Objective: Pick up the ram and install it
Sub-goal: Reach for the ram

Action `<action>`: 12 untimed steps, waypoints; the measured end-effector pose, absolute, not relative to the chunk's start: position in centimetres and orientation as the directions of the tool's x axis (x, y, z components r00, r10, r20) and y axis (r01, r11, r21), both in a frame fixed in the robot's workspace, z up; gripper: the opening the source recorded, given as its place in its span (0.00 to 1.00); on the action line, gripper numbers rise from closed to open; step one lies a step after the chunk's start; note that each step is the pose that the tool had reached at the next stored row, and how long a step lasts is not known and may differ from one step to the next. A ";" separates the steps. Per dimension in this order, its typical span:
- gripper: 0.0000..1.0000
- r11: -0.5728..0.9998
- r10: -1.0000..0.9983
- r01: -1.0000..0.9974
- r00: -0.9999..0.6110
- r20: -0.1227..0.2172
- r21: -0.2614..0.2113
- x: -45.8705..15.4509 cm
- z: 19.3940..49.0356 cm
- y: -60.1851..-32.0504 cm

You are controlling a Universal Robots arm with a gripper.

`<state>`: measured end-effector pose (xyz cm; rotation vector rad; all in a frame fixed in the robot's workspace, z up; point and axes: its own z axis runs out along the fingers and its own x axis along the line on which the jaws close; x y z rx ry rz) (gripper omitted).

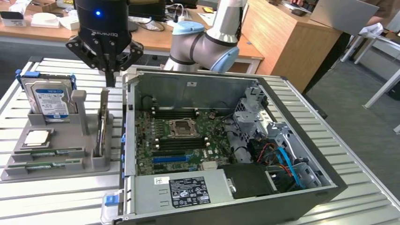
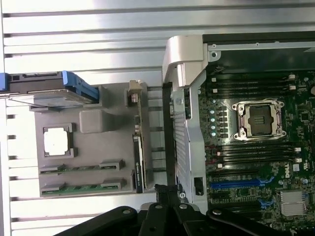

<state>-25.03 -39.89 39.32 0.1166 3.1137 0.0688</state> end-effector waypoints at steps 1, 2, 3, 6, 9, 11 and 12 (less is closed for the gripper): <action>0.10 0.996 0.075 0.074 -0.997 -0.023 0.045 -25.2 39.3 -39.9; 0.10 0.996 0.075 0.074 -0.997 -0.023 0.045 -25.4 39.3 -39.9; 0.10 0.996 0.075 0.074 -0.997 -0.023 0.045 -25.6 39.3 -39.9; 0.10 0.996 0.075 0.074 -0.997 -0.023 0.045 -26.2 39.3 -39.9; 0.10 0.996 0.075 0.074 -0.997 -0.023 0.045 -26.7 39.3 -39.9; 0.10 0.996 0.075 0.074 -0.997 -0.023 0.045 -27.1 39.3 -39.9; 0.10 0.996 0.075 0.074 -0.997 -0.023 0.045 -27.3 39.3 -39.9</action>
